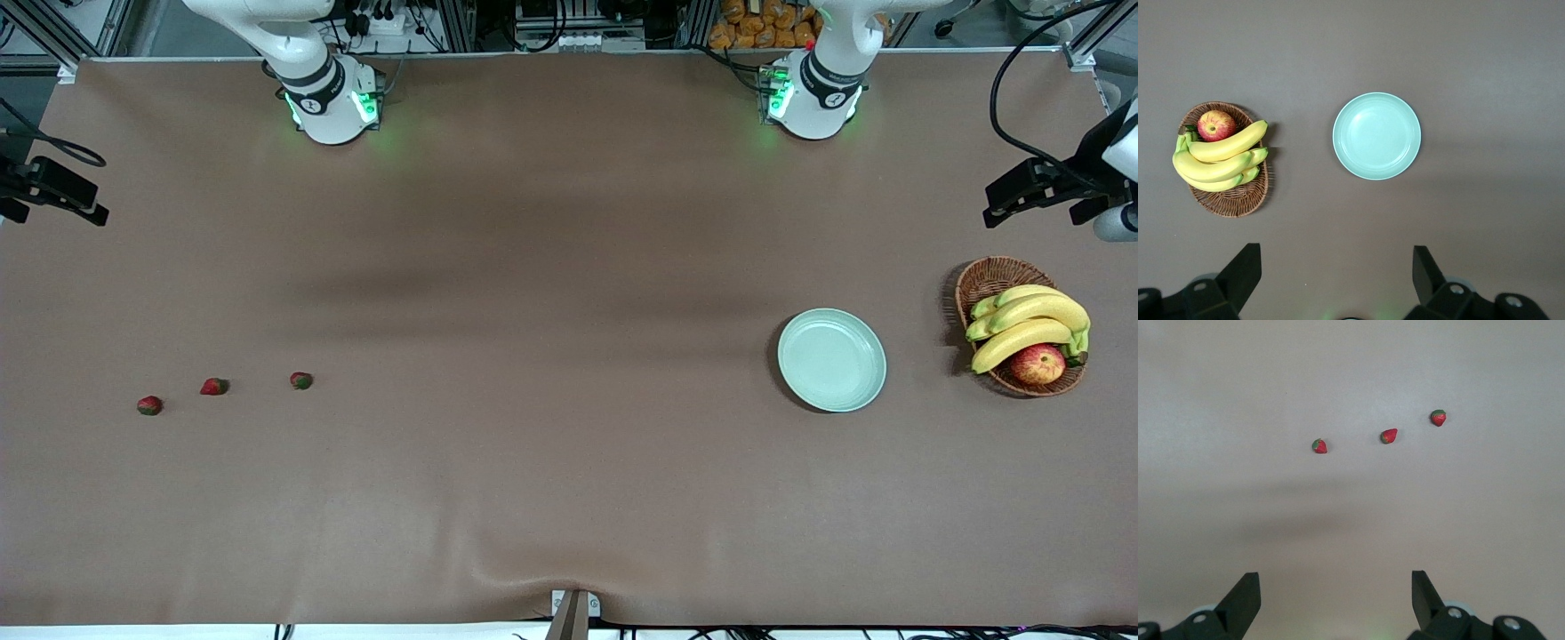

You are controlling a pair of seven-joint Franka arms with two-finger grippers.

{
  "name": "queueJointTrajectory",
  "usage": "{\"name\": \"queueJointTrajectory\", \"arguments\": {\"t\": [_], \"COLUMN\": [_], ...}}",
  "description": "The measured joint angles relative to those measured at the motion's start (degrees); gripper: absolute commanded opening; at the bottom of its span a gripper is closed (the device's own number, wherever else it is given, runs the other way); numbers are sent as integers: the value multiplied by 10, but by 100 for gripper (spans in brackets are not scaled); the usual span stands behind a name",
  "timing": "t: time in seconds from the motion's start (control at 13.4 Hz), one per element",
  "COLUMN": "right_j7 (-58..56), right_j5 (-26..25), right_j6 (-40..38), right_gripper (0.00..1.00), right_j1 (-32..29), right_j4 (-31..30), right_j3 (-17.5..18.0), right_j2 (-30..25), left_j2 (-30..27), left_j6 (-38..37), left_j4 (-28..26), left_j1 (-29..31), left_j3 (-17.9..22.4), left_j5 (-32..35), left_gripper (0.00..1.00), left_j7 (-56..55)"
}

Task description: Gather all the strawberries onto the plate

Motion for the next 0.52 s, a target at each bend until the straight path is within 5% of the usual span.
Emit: {"name": "queueJointTrajectory", "arguments": {"t": [0.52], "right_j7": [0], "right_j5": [0], "right_j6": [0], "right_gripper": [100], "right_j1": [-1], "right_j4": [1], "right_j3": [1], "right_j2": [0], "left_j2": [14], "left_j6": [8], "left_j4": [10], "left_j1": [0], "left_j3": [0], "left_j5": [0], "left_gripper": [100], "left_j7": [0]}}
